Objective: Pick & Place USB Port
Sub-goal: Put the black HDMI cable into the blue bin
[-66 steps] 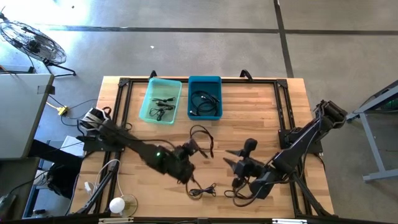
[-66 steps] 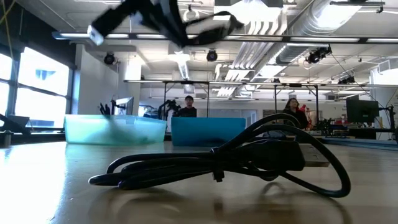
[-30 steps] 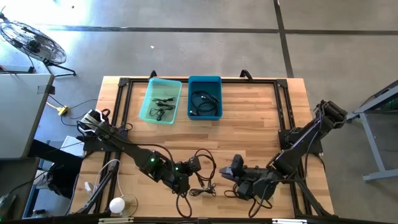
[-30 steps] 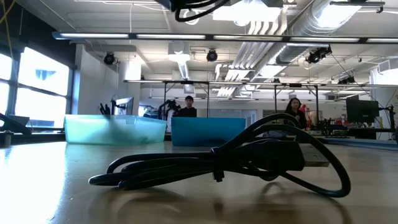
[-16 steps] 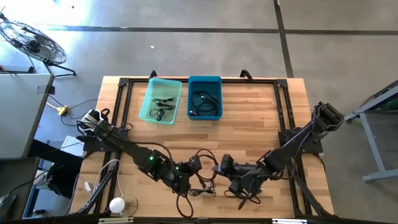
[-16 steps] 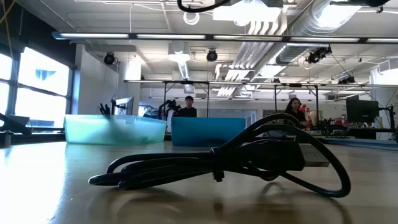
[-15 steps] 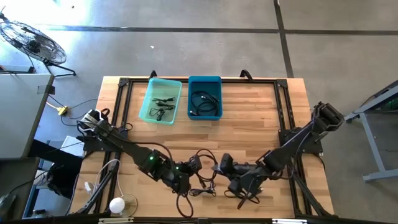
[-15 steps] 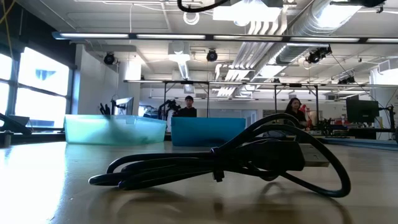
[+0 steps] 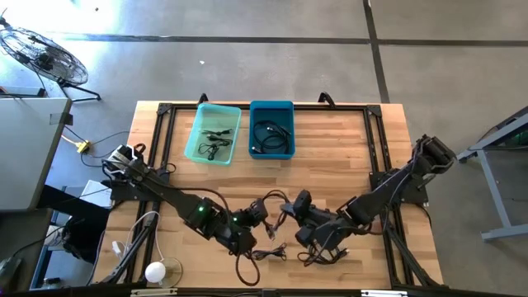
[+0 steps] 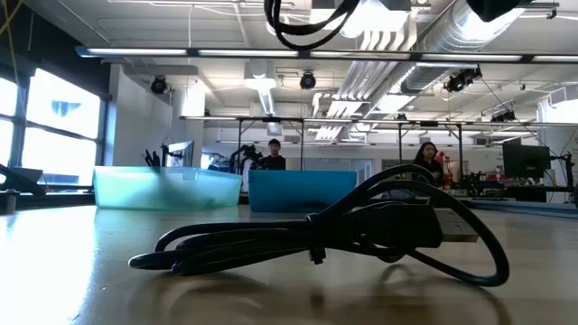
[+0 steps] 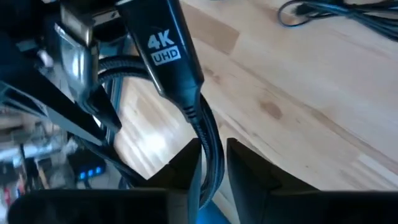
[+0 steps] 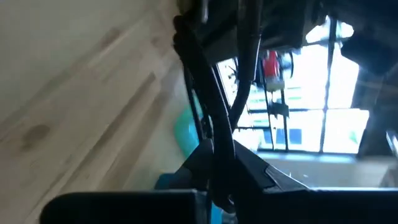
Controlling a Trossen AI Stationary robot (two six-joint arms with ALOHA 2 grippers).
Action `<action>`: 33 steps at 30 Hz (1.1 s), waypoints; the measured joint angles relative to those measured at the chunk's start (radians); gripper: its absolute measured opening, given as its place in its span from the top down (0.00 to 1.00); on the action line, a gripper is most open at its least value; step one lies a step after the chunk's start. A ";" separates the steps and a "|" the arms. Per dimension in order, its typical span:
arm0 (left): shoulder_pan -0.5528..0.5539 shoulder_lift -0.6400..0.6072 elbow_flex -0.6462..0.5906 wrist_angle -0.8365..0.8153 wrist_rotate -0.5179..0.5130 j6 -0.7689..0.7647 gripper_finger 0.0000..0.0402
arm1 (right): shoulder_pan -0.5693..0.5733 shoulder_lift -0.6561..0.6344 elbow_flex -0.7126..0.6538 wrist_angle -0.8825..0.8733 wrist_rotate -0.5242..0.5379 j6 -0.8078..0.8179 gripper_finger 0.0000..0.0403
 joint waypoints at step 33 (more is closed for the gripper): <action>-0.216 -0.066 0.000 -0.112 -0.811 -0.179 0.81 | -0.914 -0.014 0.000 -0.112 -0.840 0.396 0.95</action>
